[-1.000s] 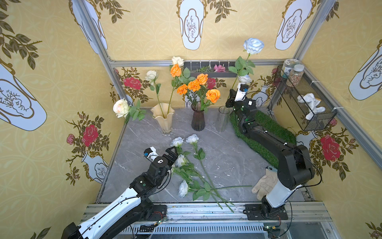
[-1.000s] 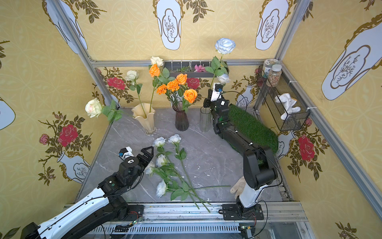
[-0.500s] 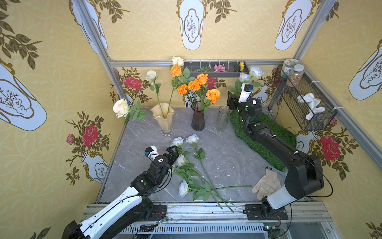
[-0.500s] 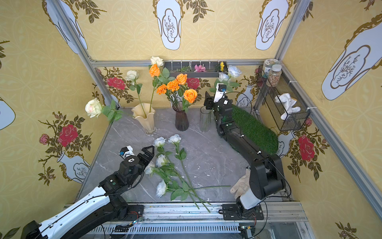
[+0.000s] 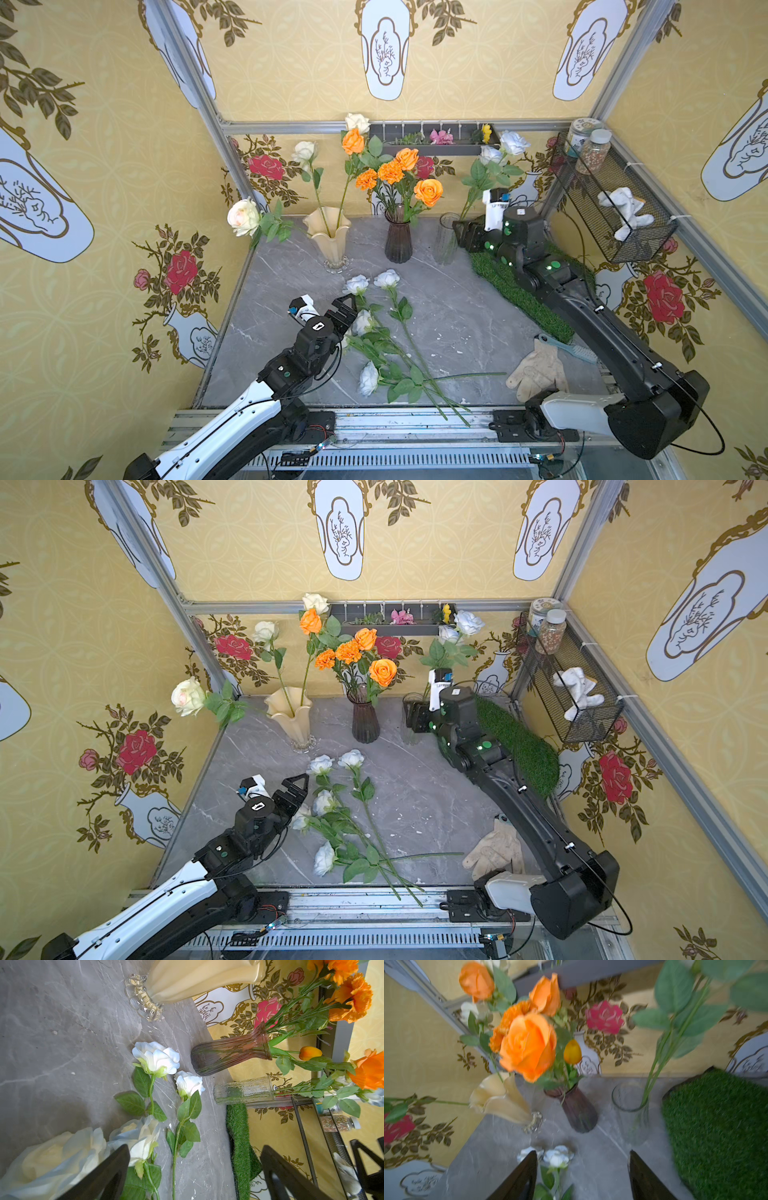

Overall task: Arrange the flowers in different vases according to their colors
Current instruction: Pick up the flower at the center of the board.

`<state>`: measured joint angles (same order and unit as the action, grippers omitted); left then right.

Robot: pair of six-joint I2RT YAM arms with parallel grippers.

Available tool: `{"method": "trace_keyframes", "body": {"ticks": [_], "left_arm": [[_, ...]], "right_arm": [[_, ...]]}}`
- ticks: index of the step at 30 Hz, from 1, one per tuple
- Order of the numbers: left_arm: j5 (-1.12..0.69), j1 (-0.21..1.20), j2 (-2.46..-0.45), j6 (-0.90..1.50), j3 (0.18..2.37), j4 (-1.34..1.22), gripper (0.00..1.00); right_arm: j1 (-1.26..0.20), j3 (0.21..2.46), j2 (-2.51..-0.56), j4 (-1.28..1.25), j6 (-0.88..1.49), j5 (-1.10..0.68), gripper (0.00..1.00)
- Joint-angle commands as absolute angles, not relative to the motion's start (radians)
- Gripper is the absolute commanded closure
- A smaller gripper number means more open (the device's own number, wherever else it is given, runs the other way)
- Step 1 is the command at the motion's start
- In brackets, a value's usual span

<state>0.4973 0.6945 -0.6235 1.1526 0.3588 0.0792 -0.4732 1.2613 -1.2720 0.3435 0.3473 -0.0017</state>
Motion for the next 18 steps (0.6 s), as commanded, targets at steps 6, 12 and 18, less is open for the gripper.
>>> {"method": "trace_keyframes", "body": {"ticks": [6, 12, 18], "left_arm": [[0.470, 0.694, -0.624, 1.150, 0.356, 0.083, 0.00], [0.454, 0.695, -0.629, 1.147, 0.369, 0.105, 0.00], [0.453, 0.694, -0.626, 1.159, 0.364, 0.105, 0.00]], "right_arm": [[-0.731, 1.020, -1.389, 0.454, 0.648, -0.003, 0.40], [-0.852, 1.076, -1.617, 0.486, 0.738, 0.020, 0.44], [-0.963, 1.171, -1.765, 0.578, 0.791, 0.086, 0.42]]}}
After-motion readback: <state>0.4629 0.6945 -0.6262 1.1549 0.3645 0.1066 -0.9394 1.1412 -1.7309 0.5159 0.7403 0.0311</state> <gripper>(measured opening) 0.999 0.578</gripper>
